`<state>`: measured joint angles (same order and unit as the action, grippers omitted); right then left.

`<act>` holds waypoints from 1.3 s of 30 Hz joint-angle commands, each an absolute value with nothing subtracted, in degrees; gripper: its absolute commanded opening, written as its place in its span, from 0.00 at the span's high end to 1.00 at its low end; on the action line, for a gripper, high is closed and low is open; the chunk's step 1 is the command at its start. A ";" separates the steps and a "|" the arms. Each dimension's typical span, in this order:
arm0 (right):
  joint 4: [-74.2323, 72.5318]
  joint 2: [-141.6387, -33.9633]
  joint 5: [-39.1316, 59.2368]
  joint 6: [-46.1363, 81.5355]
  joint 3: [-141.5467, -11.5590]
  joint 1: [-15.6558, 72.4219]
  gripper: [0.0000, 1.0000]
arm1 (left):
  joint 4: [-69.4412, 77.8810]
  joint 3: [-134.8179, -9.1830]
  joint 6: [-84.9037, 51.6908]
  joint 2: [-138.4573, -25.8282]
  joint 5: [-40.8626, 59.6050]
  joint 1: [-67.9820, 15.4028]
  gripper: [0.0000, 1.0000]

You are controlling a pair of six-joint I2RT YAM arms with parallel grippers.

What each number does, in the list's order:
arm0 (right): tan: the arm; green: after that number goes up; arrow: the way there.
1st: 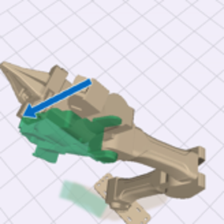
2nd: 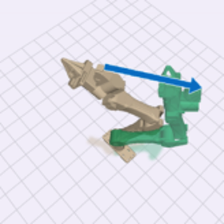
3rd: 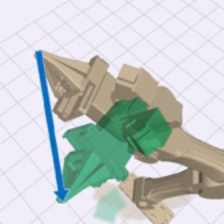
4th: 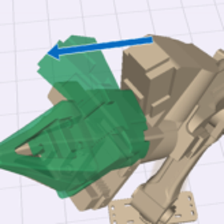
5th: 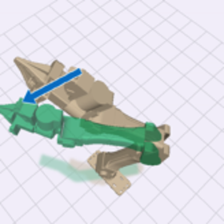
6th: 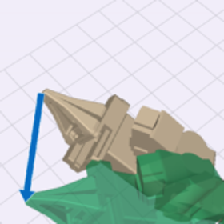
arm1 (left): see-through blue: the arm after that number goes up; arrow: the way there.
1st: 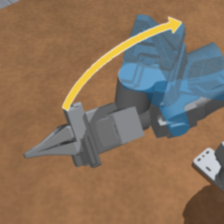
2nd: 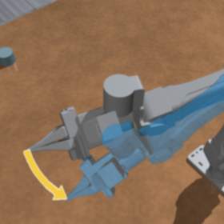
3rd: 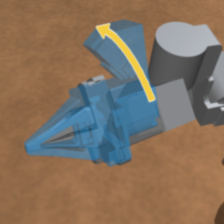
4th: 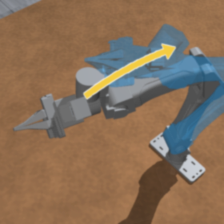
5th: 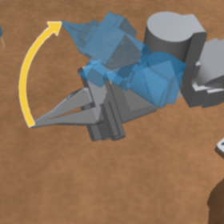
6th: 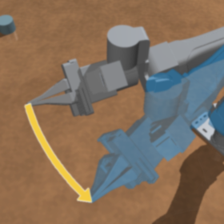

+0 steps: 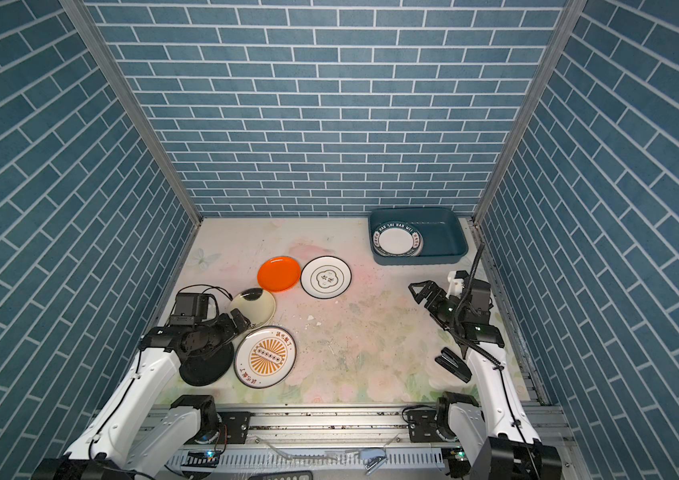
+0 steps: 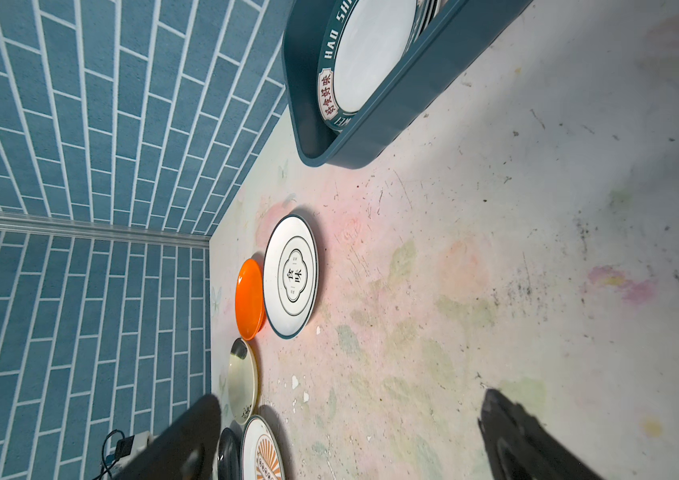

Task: Place the plates into the plastic bin on the countertop

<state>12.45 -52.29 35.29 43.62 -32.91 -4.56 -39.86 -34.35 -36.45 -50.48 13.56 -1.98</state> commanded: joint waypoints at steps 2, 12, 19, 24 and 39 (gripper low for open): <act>13.11 -51.46 38.17 43.77 -32.12 -4.78 0.03 | -40.98 -32.96 -36.29 -50.02 12.81 -1.59 0.00; 14.44 -51.33 37.85 44.10 -32.17 -4.86 0.04 | -37.82 -31.96 -35.88 -51.79 15.46 -1.58 0.00; 15.06 -51.77 37.86 44.39 -32.48 -5.02 0.05 | -34.29 -33.07 -36.30 -55.53 14.89 -1.58 0.01; 16.29 -51.26 37.78 44.38 -33.00 -5.10 0.05 | -31.42 -34.16 -36.22 -59.27 14.21 -1.58 0.00; 18.43 -49.11 37.57 44.47 -32.16 -5.36 0.05 | -25.63 -34.10 -36.65 -63.62 18.40 -1.57 0.01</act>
